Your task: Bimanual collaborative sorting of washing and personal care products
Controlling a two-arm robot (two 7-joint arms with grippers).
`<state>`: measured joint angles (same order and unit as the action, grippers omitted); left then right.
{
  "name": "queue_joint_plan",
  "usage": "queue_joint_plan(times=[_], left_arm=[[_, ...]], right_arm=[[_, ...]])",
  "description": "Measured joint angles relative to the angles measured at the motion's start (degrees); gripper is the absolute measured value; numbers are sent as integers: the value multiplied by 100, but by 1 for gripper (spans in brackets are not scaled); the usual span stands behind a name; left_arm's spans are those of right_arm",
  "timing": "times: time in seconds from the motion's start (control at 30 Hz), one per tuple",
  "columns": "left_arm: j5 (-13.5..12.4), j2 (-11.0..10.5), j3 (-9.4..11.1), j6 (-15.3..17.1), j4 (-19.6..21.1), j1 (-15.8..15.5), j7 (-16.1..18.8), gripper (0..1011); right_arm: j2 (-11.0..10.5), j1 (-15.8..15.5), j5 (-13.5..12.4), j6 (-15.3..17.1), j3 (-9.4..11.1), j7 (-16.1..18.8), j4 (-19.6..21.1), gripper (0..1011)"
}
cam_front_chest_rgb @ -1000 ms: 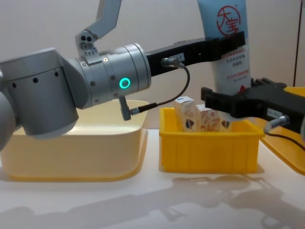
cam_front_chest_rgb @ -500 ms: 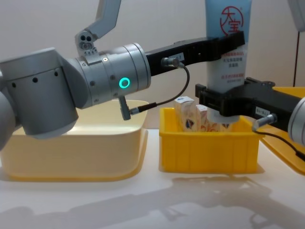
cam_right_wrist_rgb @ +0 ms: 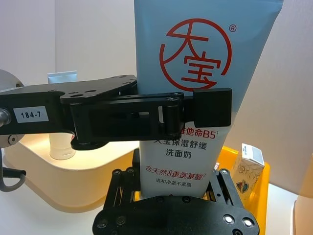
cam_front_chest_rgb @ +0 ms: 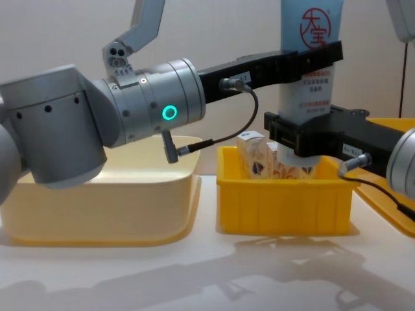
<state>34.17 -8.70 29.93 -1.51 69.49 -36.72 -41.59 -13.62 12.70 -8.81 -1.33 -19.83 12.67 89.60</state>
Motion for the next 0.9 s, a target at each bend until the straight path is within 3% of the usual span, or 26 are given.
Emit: queue_joint_plan(times=[0.13, 0.17, 0.37, 0.5, 0.9], left_arm=[[0, 0, 0, 0, 0, 0, 0, 694], [0, 0, 0, 0, 0, 0, 0, 764], [0, 0, 0, 0, 0, 0, 0, 941], [0, 0, 0, 0, 0, 0, 0, 1001], [0, 0, 0, 0, 0, 0, 0, 1002]], right_arm=[[15, 0, 18, -2, 16, -5, -4, 591], [22, 0, 24, -2, 22, -12, -5, 586], [80, 8, 118, -8, 93, -192, -33, 554], [130, 30, 203, -27, 157, -346, -75, 535], [334, 200, 552, -190, 424, -1010, -325, 524]])
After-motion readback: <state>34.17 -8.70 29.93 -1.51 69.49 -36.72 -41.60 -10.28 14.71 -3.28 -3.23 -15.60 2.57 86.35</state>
